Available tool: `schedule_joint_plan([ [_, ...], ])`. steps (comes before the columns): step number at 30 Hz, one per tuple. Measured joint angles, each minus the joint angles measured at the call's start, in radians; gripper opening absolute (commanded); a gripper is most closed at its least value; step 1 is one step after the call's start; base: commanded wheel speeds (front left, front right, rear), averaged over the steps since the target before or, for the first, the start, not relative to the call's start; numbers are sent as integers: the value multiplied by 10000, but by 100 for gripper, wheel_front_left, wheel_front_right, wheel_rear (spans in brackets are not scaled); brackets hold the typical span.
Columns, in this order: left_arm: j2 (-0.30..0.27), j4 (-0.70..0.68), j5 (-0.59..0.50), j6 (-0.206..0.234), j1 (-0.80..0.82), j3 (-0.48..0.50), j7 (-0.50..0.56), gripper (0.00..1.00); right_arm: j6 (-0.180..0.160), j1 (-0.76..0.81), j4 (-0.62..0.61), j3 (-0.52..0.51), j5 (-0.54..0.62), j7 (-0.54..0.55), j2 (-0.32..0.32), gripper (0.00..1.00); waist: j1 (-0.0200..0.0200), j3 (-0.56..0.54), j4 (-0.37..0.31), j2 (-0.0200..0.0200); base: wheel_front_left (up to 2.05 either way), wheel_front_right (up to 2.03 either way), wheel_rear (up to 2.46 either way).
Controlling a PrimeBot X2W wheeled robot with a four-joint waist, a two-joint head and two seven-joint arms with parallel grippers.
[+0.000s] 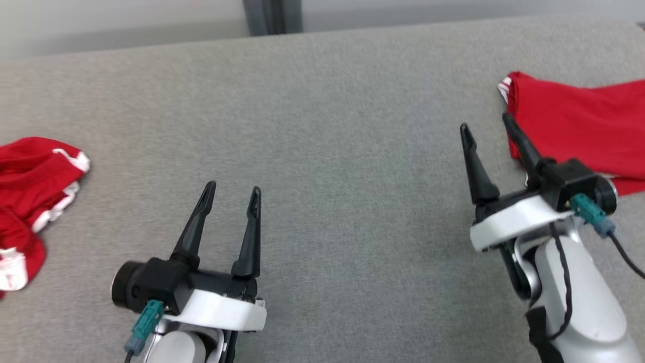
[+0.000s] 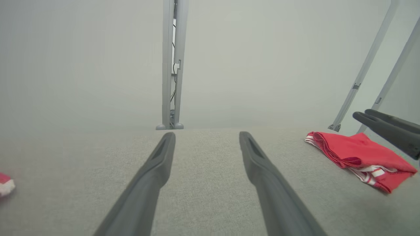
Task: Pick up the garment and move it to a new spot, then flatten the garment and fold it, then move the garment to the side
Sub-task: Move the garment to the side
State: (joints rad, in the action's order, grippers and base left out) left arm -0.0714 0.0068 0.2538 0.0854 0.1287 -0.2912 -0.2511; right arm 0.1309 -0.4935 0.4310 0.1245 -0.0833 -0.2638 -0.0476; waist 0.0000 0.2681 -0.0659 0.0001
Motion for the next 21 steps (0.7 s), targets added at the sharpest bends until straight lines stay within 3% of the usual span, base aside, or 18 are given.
schedule_joint_plan([
  [5,127,297,535,222,-471,326,-71,100,0,1034,-732,259,-809,-6,-2,100,0,-784,494,0,0,0,0],
  [10,163,207,539,293,-649,740,-92,100,0,2026,-1455,100,-840,-4,8,100,0,-1362,942,0,0,0,0],
  [21,211,-272,171,-178,-1703,1574,-94,100,0,4281,-2435,-665,-1135,-4,-8,100,0,-2229,1106,0,0,0,0],
])
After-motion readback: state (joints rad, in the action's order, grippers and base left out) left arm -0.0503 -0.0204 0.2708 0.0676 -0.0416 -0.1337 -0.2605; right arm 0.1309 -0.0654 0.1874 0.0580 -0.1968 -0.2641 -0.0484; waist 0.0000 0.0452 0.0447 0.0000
